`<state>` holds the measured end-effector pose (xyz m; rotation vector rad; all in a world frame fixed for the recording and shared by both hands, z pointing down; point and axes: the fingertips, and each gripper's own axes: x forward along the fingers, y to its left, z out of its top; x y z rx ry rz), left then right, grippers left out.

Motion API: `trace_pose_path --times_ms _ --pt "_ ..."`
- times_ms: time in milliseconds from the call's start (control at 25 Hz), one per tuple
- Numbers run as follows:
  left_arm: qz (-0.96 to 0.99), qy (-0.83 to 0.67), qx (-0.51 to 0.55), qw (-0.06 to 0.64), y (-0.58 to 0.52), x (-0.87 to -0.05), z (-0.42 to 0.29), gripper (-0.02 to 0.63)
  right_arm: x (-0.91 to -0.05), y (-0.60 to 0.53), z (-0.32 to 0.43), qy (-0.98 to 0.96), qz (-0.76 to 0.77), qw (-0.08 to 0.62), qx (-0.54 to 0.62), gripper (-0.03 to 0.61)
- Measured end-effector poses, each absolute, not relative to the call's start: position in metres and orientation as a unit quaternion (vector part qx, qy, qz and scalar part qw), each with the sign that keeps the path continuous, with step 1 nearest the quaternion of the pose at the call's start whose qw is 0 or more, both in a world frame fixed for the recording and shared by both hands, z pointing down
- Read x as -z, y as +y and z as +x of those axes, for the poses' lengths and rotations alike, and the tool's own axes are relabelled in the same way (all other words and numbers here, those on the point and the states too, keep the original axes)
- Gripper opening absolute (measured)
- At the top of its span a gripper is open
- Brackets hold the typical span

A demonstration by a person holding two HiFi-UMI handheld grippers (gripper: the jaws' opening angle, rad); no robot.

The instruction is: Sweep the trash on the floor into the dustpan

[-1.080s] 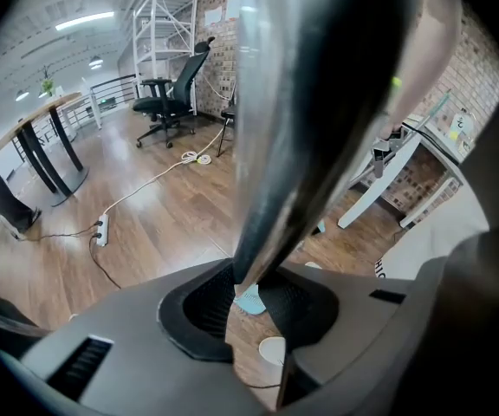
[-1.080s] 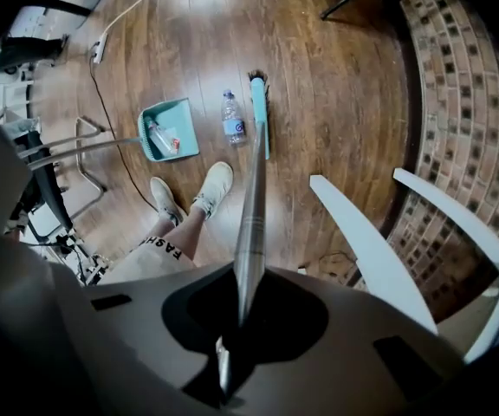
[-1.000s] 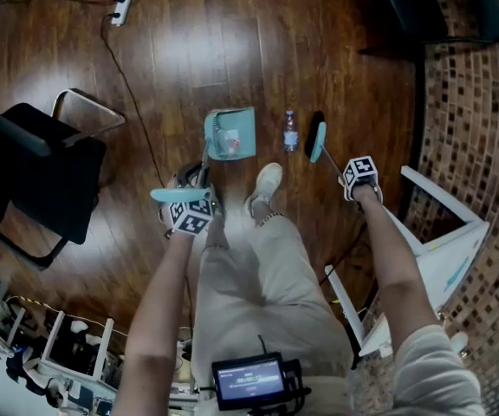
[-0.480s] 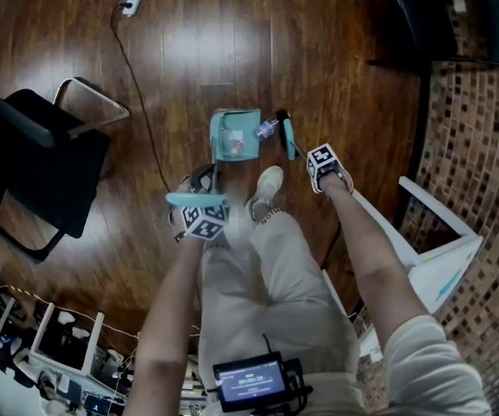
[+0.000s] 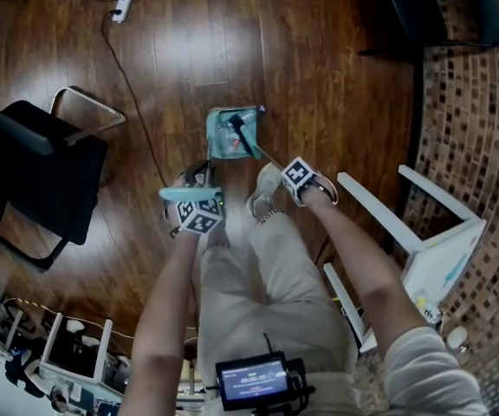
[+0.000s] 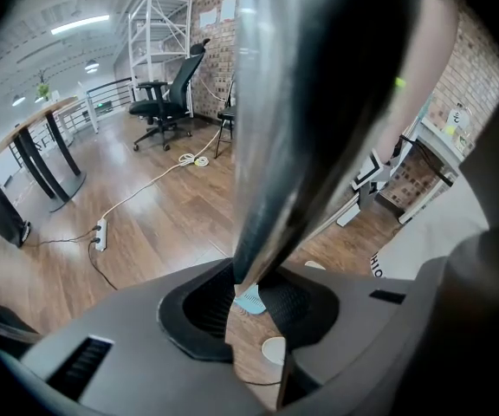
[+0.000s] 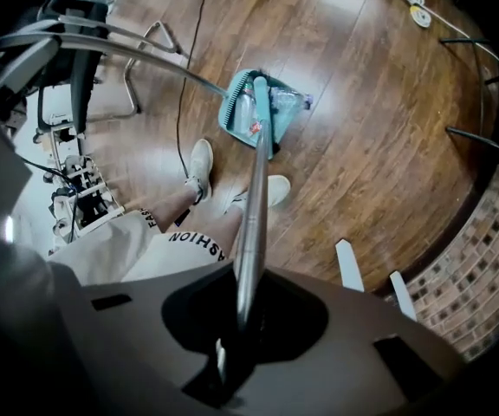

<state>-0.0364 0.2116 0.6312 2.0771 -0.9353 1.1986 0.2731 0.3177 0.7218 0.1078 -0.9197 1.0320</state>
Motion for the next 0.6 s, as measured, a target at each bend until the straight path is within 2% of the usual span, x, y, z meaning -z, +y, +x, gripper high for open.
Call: trace_pose_path --times_ms 280,600 --pt "0.775 -0.348 -0.447 0.280 0.214 -0.632 -0.037 0.081 -0.702 0.290 0.297 -0.468 0.130 0.707 -0.513 0.044" --pt "0.774 -0.353 -0.445 0.280 0.213 -0.629 -0.033 0.081 -0.748 0.235 0.315 -0.489 0.251 0.686 -0.477 0.046"
